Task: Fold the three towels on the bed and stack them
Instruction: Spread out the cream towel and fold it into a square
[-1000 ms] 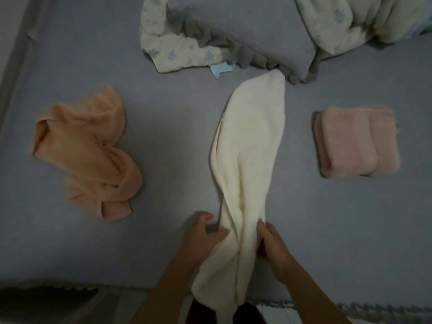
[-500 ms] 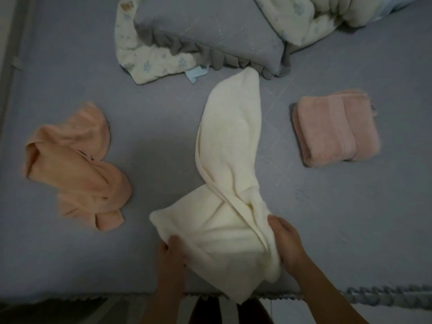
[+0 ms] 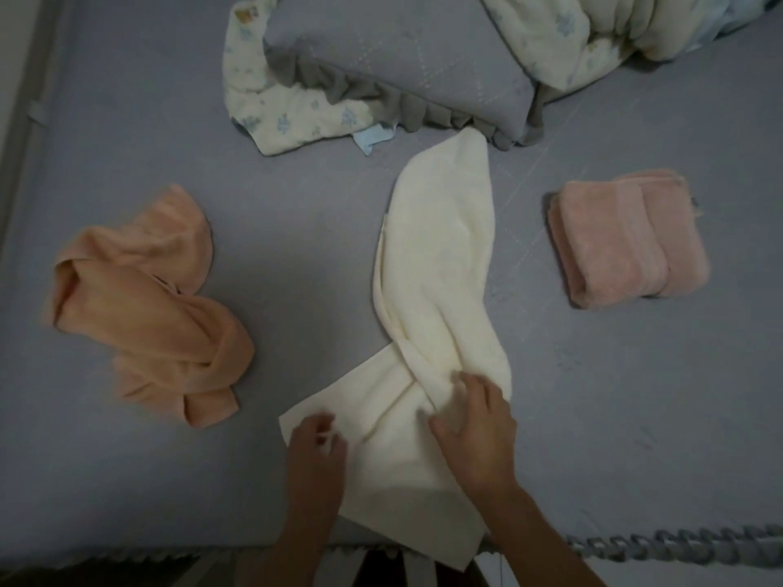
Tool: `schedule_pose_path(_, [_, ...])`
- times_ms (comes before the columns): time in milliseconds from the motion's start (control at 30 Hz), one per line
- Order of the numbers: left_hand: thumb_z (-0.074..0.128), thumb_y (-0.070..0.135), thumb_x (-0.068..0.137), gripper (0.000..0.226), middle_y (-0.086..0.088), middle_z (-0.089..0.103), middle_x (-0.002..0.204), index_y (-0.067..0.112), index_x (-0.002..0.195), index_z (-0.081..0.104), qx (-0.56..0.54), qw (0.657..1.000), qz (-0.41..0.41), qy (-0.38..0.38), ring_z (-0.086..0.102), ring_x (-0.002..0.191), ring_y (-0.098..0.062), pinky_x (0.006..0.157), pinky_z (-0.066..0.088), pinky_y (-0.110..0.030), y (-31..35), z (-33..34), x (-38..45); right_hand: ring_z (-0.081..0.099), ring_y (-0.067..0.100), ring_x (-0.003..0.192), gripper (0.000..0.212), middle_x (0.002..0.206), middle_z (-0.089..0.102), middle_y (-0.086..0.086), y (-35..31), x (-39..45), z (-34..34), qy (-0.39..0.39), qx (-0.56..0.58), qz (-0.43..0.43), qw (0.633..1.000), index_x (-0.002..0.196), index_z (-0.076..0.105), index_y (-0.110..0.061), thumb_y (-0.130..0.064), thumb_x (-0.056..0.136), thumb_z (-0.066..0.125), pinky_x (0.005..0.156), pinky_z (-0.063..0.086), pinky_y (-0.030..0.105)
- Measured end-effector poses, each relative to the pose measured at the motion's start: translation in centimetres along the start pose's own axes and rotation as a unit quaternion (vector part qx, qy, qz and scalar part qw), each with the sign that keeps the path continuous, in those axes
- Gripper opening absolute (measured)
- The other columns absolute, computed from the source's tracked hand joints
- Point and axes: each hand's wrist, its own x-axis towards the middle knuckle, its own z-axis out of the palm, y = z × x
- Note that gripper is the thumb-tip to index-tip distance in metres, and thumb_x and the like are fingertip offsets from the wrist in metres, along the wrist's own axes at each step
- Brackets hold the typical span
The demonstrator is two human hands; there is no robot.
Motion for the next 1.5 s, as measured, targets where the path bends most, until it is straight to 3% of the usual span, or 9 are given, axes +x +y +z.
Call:
schedule_pose_path(233, [0.072,0.036,0.083,0.042,-0.005,0.071,0.110,0.014,0.115,0.059,-0.146,0.944,-0.076,-0.284,0.069,0.094,-0.020,0.078,0.055,-0.035,12.3,4.8,5.0,0.061,0.020,0.089,0.007,0.087,0.064,-0.006,-2.8,2.5,-1.4,-0.155,-0.020,-0.017,0.988,0.091,0.056,-0.024,-0.023,0.085,0.053,0.083,0.042,0.035])
schedule_pose_path(400, [0.064,0.033,0.085,0.043,-0.005,0.069,0.118,0.018,0.125,0.060,-0.228,0.962,0.005,-0.154,0.066,0.106,-0.021,0.097,0.052,-0.043,11.8,1.7,8.0,0.056,0.003,0.085,0.011,0.091,0.058,-0.016,-5.1,-0.4,-2.6,-0.079,0.140,-0.125,0.979,0.093,0.060,-0.033,-0.035,0.084,0.054,0.078,0.047,0.021])
schedule_pose_path(533, [0.064,0.055,0.076,0.059,0.015,0.060,0.119,0.023,0.125,0.060,-0.121,0.992,0.025,-0.009,0.058,0.106,0.000,0.100,0.043,-0.021,7.4,-6.5,14.7,0.056,0.014,0.107,0.028,0.117,0.059,-0.002,-2.7,1.7,-2.6,0.019,0.189,0.068,0.979,0.118,0.060,-0.023,-0.025,0.090,0.063,0.094,0.048,0.033])
schedule_pose_path(633, [0.074,0.028,0.077,0.051,-0.014,0.067,0.123,0.011,0.124,0.061,-0.103,0.978,-0.027,-0.179,0.063,0.111,-0.035,0.095,0.052,-0.048,5.4,-10.1,19.0,0.059,0.015,0.103,0.036,0.117,0.064,0.002,-2.5,4.6,-1.5,-0.021,0.217,0.166,0.962,0.125,0.058,-0.016,-0.028,0.092,0.062,0.092,0.044,0.026])
schedule_pose_path(800, [0.083,0.034,0.059,0.048,-0.006,0.075,0.098,0.015,0.101,0.071,-0.008,0.886,-0.004,-0.463,0.073,0.087,-0.019,0.076,0.057,-0.033,7.4,-9.8,18.9,0.062,0.017,0.095,0.029,0.095,0.066,-0.005,-6.6,12.0,0.1,0.001,0.276,0.188,0.942,0.109,0.065,-0.019,-0.039,0.090,0.057,0.079,0.042,0.026])
schedule_pose_path(967, [0.060,0.044,0.091,0.030,-0.008,0.068,0.085,0.015,0.101,0.061,-0.290,0.918,-0.170,-0.210,0.068,0.067,-0.023,0.056,0.056,-0.032,10.3,-7.1,22.6,0.054,0.014,0.097,0.047,0.107,0.058,-0.005,-10.9,18.7,0.6,-0.020,0.274,0.132,0.952,0.121,0.057,-0.014,-0.045,0.087,0.063,0.086,0.044,0.030])
schedule_pose_path(1200, [0.068,0.024,0.089,0.032,-0.024,0.071,0.109,0.002,0.113,0.068,-0.121,0.969,-0.055,-0.209,0.068,0.098,-0.040,0.088,0.055,-0.053,12.4,-5.6,24.2,0.057,0.025,0.073,0.012,0.071,0.060,0.004,-7.7,17.4,-2.3,0.084,0.181,0.143,0.969,0.076,0.062,-0.012,-0.022,0.081,0.058,0.068,0.045,0.035])
schedule_pose_path(1333, [0.054,0.022,0.097,0.034,-0.014,0.063,0.112,0.000,0.124,0.058,-0.192,0.981,0.007,-0.002,0.065,0.086,-0.018,0.075,0.055,-0.020,13.6,-8.1,24.9,0.065,0.037,0.086,0.022,0.081,0.066,0.018,-2.1,13.4,-4.9,0.051,0.132,0.265,0.954,0.085,0.067,-0.003,-0.024,0.082,0.060,0.074,0.048,0.040])
schedule_pose_path(1500, [0.057,0.015,0.086,0.024,-0.010,0.061,0.084,0.004,0.107,0.060,-0.153,0.988,-0.026,0.016,0.058,0.079,-0.030,0.055,0.044,-0.030,14.3,-8.8,26.9,0.064,0.032,0.098,0.026,0.095,0.067,0.011,-1.5,15.7,-5.2,-0.011,0.124,0.252,0.960,0.104,0.065,-0.011,-0.022,0.081,0.069,0.077,0.041,0.029])
